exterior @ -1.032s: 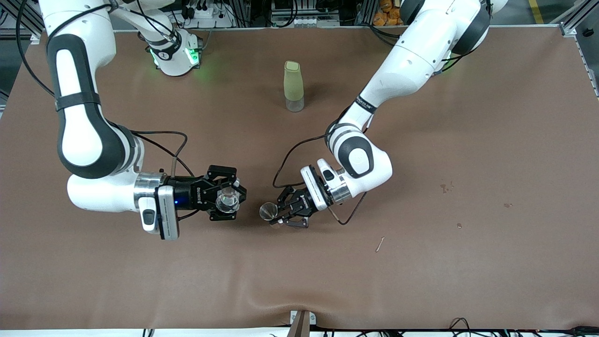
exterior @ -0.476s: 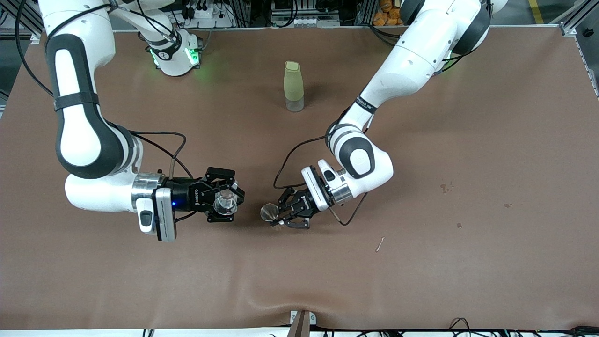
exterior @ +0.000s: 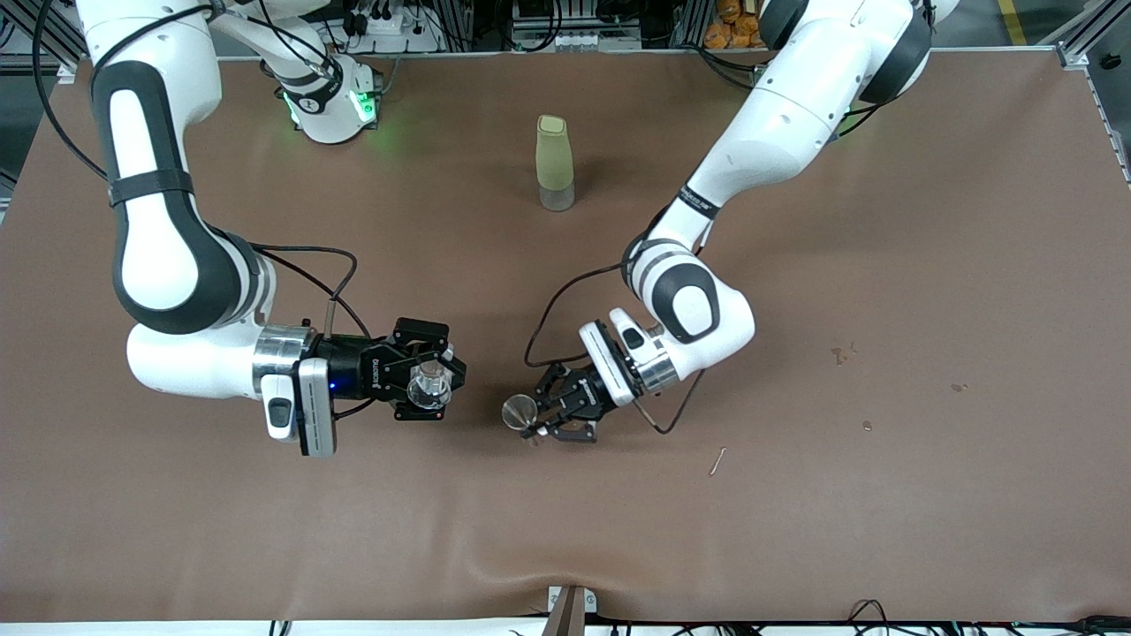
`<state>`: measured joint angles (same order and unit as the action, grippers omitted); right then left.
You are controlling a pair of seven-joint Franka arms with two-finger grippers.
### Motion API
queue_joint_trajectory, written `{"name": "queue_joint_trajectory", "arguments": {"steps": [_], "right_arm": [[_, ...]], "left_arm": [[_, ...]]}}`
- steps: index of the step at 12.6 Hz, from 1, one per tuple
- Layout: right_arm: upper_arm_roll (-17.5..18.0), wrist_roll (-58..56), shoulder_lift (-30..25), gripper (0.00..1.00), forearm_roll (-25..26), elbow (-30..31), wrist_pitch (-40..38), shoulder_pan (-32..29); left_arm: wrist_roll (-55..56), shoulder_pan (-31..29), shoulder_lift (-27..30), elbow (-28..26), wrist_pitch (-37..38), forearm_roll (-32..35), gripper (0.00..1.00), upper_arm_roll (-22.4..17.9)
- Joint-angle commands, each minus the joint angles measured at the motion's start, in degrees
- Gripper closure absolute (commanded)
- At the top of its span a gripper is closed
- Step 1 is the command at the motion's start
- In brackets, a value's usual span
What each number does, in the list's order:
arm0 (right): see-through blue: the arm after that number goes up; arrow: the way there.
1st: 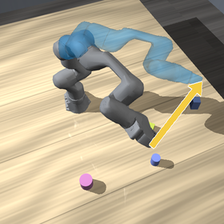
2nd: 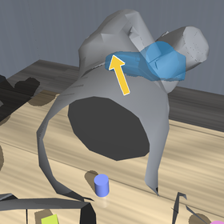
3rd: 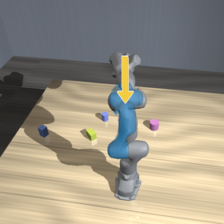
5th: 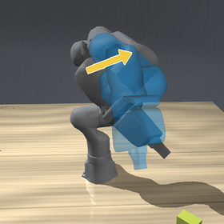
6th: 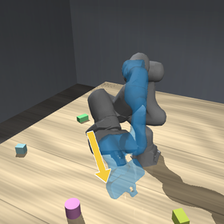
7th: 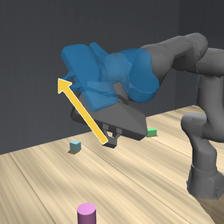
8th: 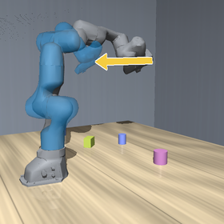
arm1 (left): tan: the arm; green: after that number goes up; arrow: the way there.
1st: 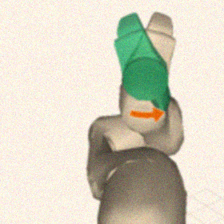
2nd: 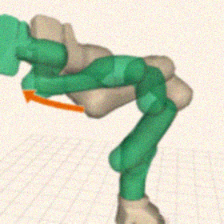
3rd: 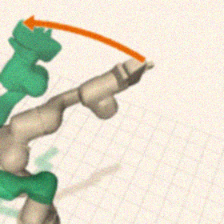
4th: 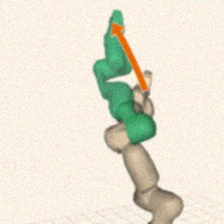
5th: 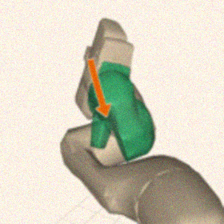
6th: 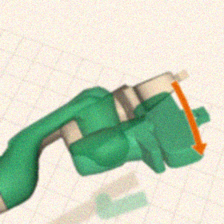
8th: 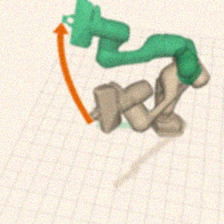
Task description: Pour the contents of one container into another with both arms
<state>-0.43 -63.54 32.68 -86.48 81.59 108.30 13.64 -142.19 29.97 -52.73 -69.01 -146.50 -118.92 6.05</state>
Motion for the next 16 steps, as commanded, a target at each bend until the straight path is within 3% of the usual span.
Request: {"name": "queue_joint_trajectory", "arguments": {"steps": [1,6,11,16], "right_arm": [[-0.2,0.9,-1.9,1.00,0.1,1.5,-0.9,-1.9],[-0.2,-0.8,-2.1,1.00,5.4,1.5,-7.0,-6.4],[0.1,-0.6,-1.7,1.00,5.6,1.3,-6.9,-4.7],[0.2,-2.4,-1.2,1.00,5.4,1.4,-7.3,-3.9]], "left_arm": [[-1.9,-0.4,1.0,0.0,-0.7,-2.3,1.00,0.1],[-2.0,0.5,0.3,1.2,-0.9,-5.9,1.00,-0.7],[-7.1,2.0,0.3,1.4,-0.9,-12.7,1.00,-1.6],[-7.5,1.9,0.3,1.1,-0.9,-12.9,1.00,-1.4]]}}
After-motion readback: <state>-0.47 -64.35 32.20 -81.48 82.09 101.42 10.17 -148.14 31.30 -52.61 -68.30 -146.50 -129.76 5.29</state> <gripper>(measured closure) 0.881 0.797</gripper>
